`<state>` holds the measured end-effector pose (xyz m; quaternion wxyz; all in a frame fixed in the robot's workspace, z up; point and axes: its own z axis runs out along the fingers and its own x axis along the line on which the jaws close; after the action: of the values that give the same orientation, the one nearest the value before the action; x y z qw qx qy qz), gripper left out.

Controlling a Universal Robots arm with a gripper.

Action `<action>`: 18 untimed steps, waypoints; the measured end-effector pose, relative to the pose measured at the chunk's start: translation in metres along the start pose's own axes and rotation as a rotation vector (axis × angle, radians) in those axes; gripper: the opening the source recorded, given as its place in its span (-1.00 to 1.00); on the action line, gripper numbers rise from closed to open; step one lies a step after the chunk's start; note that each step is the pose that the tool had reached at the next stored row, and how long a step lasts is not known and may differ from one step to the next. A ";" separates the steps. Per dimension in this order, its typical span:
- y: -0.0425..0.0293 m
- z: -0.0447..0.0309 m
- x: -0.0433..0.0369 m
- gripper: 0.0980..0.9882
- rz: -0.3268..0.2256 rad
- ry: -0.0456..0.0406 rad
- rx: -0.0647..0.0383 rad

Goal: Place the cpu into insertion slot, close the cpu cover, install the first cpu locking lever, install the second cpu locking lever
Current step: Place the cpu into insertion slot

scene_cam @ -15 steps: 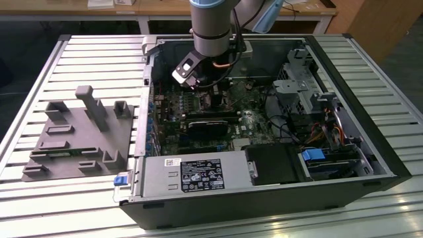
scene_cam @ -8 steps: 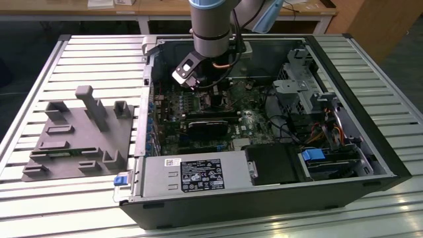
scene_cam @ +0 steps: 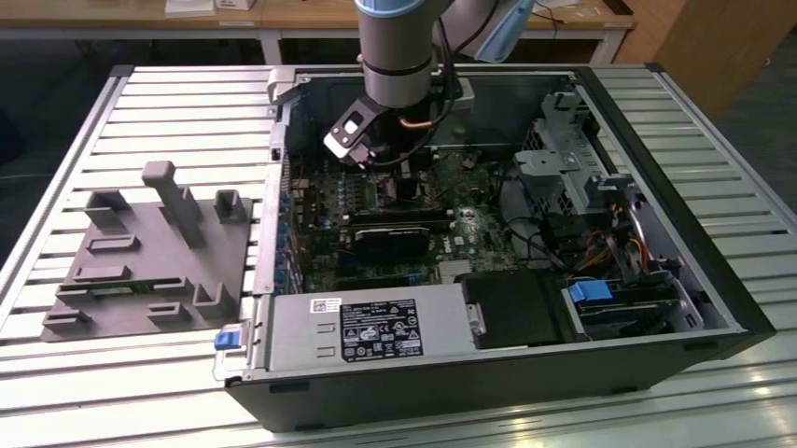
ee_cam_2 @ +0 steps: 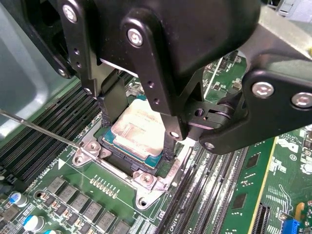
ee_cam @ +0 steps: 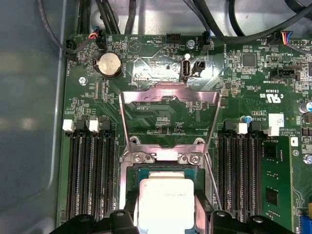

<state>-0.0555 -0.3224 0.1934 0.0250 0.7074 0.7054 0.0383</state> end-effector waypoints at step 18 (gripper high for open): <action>-0.0001 0.0004 0.0000 0.15 0.001 0.0115 0.000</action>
<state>-0.0556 -0.3223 0.1930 0.0210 0.7076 0.7051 0.0423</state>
